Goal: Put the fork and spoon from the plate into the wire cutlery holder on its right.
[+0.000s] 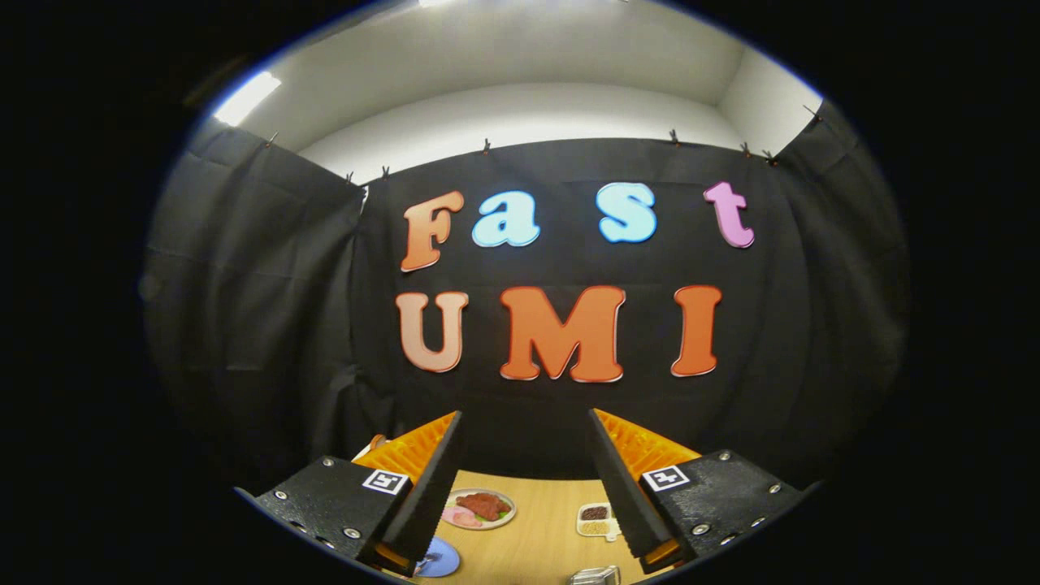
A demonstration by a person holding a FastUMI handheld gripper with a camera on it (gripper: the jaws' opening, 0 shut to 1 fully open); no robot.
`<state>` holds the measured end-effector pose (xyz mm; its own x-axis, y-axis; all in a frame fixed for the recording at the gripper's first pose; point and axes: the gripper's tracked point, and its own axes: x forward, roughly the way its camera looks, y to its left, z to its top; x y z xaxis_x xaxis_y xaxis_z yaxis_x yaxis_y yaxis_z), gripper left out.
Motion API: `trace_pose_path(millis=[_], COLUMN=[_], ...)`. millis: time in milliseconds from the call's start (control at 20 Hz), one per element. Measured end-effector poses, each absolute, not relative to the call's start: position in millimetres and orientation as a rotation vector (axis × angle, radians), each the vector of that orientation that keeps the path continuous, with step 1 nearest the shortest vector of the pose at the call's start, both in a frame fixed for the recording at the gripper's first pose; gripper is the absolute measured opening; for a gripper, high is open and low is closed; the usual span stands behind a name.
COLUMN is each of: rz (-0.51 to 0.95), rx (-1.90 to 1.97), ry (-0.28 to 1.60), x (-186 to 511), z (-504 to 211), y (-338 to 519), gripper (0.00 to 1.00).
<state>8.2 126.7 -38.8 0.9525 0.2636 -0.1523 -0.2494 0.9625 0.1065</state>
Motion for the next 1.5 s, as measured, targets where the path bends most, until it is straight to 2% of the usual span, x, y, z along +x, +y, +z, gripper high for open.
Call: trace_pose_path(millis=[200,400,600,1150,1500], rz=[0.388,0.416,0.439,0.358,0.314], rx=[0.136,0.105,0.081,0.042,0.037], ry=[0.284,0.407,0.607,1.142,1.362], x=[4.4,4.5,-10.6,-77.4,-117.2], z=[-78.2,-124.8,-188.3,-339.4,-387.3], y=[197.4,239.9,275.7,304.6,312.6], gripper=[0.89,0.89,0.90,0.90,0.86])
